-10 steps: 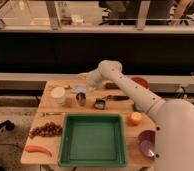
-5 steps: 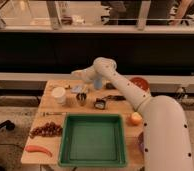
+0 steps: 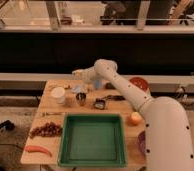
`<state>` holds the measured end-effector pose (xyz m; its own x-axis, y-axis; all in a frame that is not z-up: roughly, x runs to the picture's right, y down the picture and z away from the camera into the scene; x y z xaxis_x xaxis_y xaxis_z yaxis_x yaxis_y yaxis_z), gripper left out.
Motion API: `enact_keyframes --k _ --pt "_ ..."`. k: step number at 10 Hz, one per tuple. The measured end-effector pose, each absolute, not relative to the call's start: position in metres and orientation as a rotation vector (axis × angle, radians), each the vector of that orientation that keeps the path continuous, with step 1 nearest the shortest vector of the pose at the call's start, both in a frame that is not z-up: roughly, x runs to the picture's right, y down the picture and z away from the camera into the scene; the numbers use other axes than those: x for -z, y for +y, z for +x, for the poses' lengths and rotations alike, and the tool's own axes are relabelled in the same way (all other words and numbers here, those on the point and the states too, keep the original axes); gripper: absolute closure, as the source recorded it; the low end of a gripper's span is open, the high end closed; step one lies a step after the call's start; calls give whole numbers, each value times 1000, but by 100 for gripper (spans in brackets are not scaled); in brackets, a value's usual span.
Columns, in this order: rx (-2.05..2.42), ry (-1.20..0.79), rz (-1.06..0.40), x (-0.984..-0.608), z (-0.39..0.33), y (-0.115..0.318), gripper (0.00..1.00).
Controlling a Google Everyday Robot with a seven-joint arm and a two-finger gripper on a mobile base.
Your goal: Wipe red bowl with sponge
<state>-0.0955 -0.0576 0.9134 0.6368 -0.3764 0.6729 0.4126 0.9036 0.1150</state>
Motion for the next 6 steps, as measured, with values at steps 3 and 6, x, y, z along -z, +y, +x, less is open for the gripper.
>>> enact_keyframes --k 3,6 --pt "472 -728 0 -919 -88 -59 22" --pt "498 -704 30 -927 -81 -59 22"
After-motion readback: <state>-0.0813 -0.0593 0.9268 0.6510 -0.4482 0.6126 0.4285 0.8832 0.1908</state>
